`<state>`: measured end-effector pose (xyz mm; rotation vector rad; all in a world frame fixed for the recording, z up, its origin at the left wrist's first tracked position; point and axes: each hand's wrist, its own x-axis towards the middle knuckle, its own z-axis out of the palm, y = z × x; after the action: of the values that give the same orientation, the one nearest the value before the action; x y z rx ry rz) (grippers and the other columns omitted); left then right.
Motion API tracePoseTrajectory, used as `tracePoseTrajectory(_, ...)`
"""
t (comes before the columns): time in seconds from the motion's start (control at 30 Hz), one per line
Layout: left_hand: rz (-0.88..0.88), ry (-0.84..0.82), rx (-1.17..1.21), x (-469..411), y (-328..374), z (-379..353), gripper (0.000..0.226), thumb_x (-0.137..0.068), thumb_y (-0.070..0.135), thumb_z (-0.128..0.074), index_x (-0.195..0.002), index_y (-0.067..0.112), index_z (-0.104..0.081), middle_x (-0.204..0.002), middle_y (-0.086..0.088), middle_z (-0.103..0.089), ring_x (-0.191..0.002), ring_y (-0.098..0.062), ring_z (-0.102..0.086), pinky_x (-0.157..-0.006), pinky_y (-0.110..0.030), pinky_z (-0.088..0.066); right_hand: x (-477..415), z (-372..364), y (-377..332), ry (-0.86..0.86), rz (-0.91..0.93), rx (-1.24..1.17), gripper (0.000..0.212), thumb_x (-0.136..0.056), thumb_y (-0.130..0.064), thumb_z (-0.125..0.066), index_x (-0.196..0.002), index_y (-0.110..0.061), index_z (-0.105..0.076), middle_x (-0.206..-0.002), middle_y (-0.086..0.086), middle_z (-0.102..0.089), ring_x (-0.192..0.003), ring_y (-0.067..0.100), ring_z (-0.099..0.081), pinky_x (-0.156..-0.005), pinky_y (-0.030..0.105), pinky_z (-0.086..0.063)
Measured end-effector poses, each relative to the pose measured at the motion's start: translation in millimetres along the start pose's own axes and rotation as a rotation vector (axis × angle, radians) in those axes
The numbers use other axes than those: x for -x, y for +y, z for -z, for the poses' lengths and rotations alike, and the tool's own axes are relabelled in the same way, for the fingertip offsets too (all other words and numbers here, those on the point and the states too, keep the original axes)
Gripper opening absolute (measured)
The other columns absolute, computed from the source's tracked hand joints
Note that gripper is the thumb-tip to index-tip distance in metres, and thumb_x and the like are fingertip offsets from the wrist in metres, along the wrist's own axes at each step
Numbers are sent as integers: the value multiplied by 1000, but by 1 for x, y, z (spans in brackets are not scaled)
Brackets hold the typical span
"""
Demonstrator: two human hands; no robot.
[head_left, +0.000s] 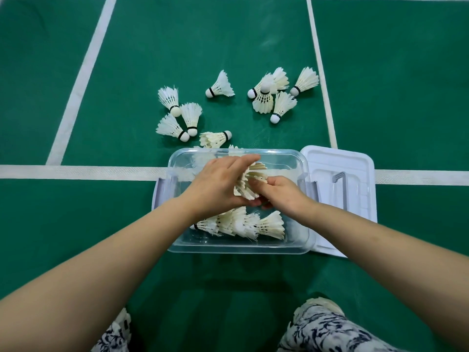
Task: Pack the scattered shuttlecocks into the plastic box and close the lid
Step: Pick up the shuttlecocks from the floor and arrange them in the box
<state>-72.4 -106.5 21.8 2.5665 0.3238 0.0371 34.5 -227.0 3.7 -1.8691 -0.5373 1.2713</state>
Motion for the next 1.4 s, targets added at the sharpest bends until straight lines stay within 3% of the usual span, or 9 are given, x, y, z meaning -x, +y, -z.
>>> tracePoseTrajectory(0.1,42,-3,-16,-2,0,-1,74,-68,47,-72,-130,18,-43,-112,-6,-61,-101,-25,-53,-84,-34,-36,-1,3,2,34,45,24,23,-91,-33,-53,-71,-24,-59,-66,-1,-58,-65,16,-53,-67,35,-47)
tracePoseTrajectory(0.23,130,-42,-28,1,-2,-5,75,-68,42,-75,-129,16,-40,-107,-10,-62,-94,-26,-55,-78,-34,-39,-3,11,-2,193,180,72,1,-89,-33,-55,-90,-34,-54,-87,-10,-56,-87,24,-60,-85,44,-48)
tracePoseTrajectory(0.3,152,-94,-36,5,-6,-11,77,-69,42,-75,-131,15,-38,-111,-10,-62,-100,-27,-54,-82,-35,-39,-4,14,-7,262,208,33,8,-88,-31,-56,-89,-37,-51,-89,-13,-53,-91,27,-60,-86,46,-50)
tracePoseTrajectory(0.47,158,-240,-180,14,-14,-34,77,-72,48,-69,-133,17,-32,-125,-6,-54,-118,-24,-43,-97,-35,-30,-4,13,-6,280,219,29,6,-88,-26,-55,-90,-32,-53,-90,-13,-53,-92,28,-60,-87,48,-49)
tracePoseTrajectory(0.73,204,-181,-407,15,-20,-48,63,-78,41,-63,-129,16,-36,-129,-2,-47,-122,-24,-35,-100,-36,-22,-1,11,-2,256,199,52,14,-88,-24,-55,-80,-35,-55,-88,-13,-56,-87,23,-60,-84,41,-48)
tracePoseTrajectory(1.0,312,-160,-345,19,-24,-50,77,-76,40,-65,-138,18,-25,-134,-2,-40,-124,-24,-33,-102,-38,-25,1,12,-2,241,188,41,14,-87,-22,-55,-79,-34,-56,-86,-14,-56,-84,18,-57,-83,41,-48)
tracePoseTrajectory(1.23,224,-122,-240,19,-17,-37,107,-64,56,-71,-145,21,-10,-145,-2,-27,-132,-22,-24,-109,-37,-17,0,13,-6,251,218,36,13,-88,-21,-55,-82,-33,-55,-85,-15,-55,-80,16,-56,-83,39,-49)
tracePoseTrajectory(1.4,151,-71,-166,17,-12,-27,103,-68,63,-63,-146,22,-10,-146,-6,-26,-134,-23,-22,-111,-37,-14,-3,16,-17,323,281,36,20,-85,-14,-54,-79,-33,-55,-79,-11,-56,-71,14,-52,-76,36,-49)
